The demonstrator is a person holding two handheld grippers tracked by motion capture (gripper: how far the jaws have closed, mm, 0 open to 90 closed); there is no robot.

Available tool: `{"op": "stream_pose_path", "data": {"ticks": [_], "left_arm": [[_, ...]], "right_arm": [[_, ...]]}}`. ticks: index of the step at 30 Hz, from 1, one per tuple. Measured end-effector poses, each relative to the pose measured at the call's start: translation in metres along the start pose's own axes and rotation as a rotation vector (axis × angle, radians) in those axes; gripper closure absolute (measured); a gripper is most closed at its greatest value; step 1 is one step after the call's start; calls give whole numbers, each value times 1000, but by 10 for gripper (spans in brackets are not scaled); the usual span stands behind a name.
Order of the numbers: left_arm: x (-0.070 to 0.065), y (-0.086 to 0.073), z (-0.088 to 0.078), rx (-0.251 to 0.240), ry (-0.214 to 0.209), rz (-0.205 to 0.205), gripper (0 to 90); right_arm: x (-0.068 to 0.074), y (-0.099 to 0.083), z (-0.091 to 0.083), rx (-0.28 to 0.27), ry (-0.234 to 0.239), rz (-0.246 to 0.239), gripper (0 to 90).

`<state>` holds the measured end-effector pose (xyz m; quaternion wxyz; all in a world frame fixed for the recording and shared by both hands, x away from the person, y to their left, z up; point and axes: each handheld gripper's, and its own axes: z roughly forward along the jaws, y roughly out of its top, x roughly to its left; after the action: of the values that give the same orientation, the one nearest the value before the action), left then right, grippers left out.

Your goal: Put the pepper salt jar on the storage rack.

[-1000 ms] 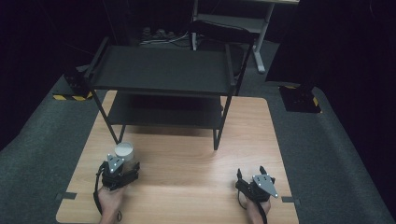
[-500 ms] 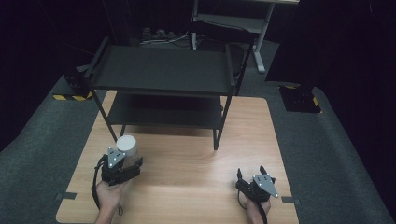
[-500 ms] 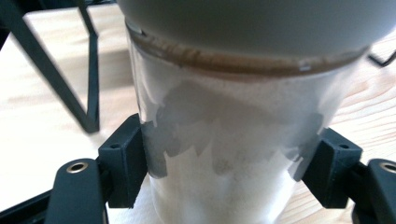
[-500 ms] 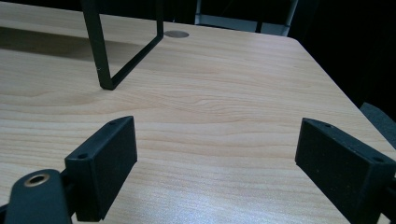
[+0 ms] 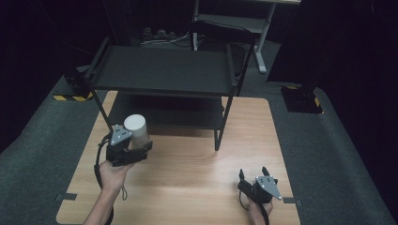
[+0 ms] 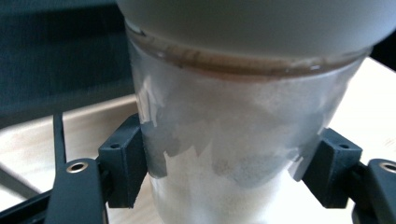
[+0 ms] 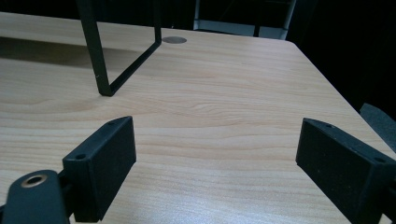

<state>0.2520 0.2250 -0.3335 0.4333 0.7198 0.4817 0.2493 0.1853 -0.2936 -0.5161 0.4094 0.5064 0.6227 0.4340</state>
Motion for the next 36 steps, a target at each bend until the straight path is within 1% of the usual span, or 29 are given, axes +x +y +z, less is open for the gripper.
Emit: {"op": "stream_pose_path", "data": {"ticks": [4,6,7,9,12,13,17,21,25,26,29,36], "left_arm": [[1,14,5,-11,4,10,271],[3,22,9,-30,5,1,271],[3,22,9,-30,5,1,270],[3,30,15,-39,14,0,270],[2,34,18,-41,22,5,270],[3,37,22,-42,28,5,270],[7,40,28,-47,32,-3,270],[11,42,35,-58,37,-28,270],[8,45,44,-57,64,-14,270],[7,45,46,-58,65,-17,270],[4,44,52,-58,84,-24,271],[2,44,61,-56,103,-35,270]], "right_arm": [[-1,-1,-1,-7,-1,10,111],[-1,-1,0,-7,1,9,110],[-1,-1,0,-7,1,9,110],[-1,-1,0,-8,1,9,109],[-1,-1,-1,-9,1,10,109],[-2,-2,-1,-10,2,11,108],[-2,-1,0,-8,4,8,108],[-2,-1,0,-4,9,1,108],[-2,0,1,1,12,-3,108],[-2,0,1,2,12,-3,108],[-2,0,1,3,11,-3,108],[-2,1,1,4,12,-4,108]]}}
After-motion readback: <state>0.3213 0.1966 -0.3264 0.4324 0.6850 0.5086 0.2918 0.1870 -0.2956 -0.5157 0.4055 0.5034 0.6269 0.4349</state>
